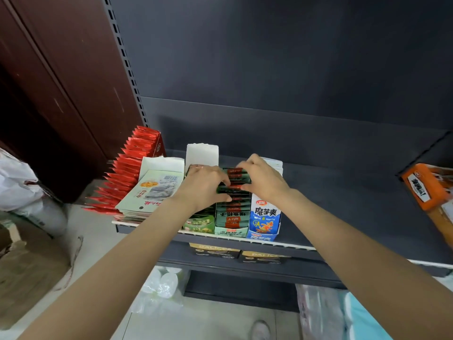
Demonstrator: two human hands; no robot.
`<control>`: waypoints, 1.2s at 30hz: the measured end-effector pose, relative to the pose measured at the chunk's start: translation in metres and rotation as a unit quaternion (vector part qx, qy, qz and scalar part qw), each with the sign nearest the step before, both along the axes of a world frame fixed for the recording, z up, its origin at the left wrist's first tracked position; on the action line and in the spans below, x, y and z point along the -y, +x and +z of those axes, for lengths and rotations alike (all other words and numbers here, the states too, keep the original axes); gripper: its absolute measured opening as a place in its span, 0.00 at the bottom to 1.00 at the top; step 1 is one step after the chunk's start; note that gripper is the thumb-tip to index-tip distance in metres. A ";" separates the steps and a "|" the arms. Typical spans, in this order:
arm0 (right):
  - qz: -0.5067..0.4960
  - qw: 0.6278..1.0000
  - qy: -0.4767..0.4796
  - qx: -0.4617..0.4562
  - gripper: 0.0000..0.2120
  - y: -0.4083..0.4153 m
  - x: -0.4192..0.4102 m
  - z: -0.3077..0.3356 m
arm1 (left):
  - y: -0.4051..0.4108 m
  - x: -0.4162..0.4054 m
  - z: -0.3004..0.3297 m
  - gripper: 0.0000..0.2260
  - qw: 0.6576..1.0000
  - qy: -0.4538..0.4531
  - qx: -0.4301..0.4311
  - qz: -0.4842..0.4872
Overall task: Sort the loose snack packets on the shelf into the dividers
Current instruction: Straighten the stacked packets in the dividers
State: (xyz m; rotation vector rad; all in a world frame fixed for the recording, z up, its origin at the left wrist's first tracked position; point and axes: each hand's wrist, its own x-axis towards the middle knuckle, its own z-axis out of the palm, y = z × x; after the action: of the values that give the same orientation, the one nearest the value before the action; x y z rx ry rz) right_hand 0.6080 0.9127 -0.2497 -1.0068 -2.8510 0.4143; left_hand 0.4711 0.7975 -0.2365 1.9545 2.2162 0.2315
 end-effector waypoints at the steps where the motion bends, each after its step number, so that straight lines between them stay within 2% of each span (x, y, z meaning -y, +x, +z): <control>1: 0.006 1.000 0.015 0.006 0.21 -0.001 0.000 -0.001 | 0.001 0.000 0.000 0.19 1.000 -0.002 -0.017 -0.002; 5: 0.026 0.998 0.054 0.032 0.13 -0.006 -0.003 -0.007 | 0.011 0.002 -0.004 0.23 0.992 -0.027 -0.126 -0.010; 8: 0.018 0.998 0.059 0.030 0.11 -0.006 -0.006 -0.012 | 0.020 0.002 -0.008 0.26 0.974 -0.042 -0.222 -0.023; 11: 0.019 0.998 0.057 0.029 0.09 -0.007 -0.011 -0.013 | 0.027 -0.001 -0.009 0.29 0.957 -0.072 -0.281 -0.010; 14: 0.019 0.999 0.042 0.027 0.09 -0.008 -0.012 -0.012 | 0.033 -0.006 -0.007 0.26 0.940 -0.074 -0.331 -0.019; 19: 0.014 1.000 0.007 0.006 0.09 -0.004 -0.012 -0.010 | 0.033 -0.011 -0.010 0.09 0.947 -0.045 -0.316 -0.028; 24: 0.039 0.995 -0.093 0.025 0.14 -0.001 -0.011 0.001 | 0.026 -0.014 -0.010 0.08 0.970 -0.042 -0.237 0.042; 25: 0.048 0.994 -0.087 0.039 0.17 -0.001 -0.008 0.003 | 0.025 -0.015 -0.010 0.08 0.973 -0.038 -0.220 0.063; 27: 0.067 0.994 0.004 0.085 0.21 -0.002 -0.003 0.002 | 0.026 -0.016 -0.011 0.06 0.975 -0.035 -0.200 0.096; 28: 0.066 0.992 0.050 0.099 0.21 -0.004 0.000 0.000 | 0.029 -0.015 -0.012 0.06 0.974 -0.029 -0.194 0.111; 30: 0.046 0.992 0.080 0.089 0.15 -0.008 0.006 -0.007 | 0.037 -0.011 -0.013 0.08 0.974 -0.007 -0.182 0.131; 32: 0.017 0.995 0.064 0.069 0.08 -0.010 0.008 -0.012 | 0.047 -0.007 -0.016 0.14 0.980 0.011 -0.172 0.095; 34: 0.001 0.998 0.030 0.046 0.09 -0.008 0.005 -0.014 | 0.056 -0.001 -0.021 0.17 0.981 -0.008 -0.196 0.004; 36: -0.001 0.999 0.007 0.035 0.11 -0.005 0.003 -0.014 | 0.060 0.002 -0.027 0.16 0.964 -0.056 -0.252 -0.063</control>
State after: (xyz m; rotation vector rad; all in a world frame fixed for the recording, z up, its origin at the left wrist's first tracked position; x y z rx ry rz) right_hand 0.6035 0.9094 -0.2641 -1.0421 -2.9107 0.3650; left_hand 0.5307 0.7951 -0.2632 2.2701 2.3003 -0.4503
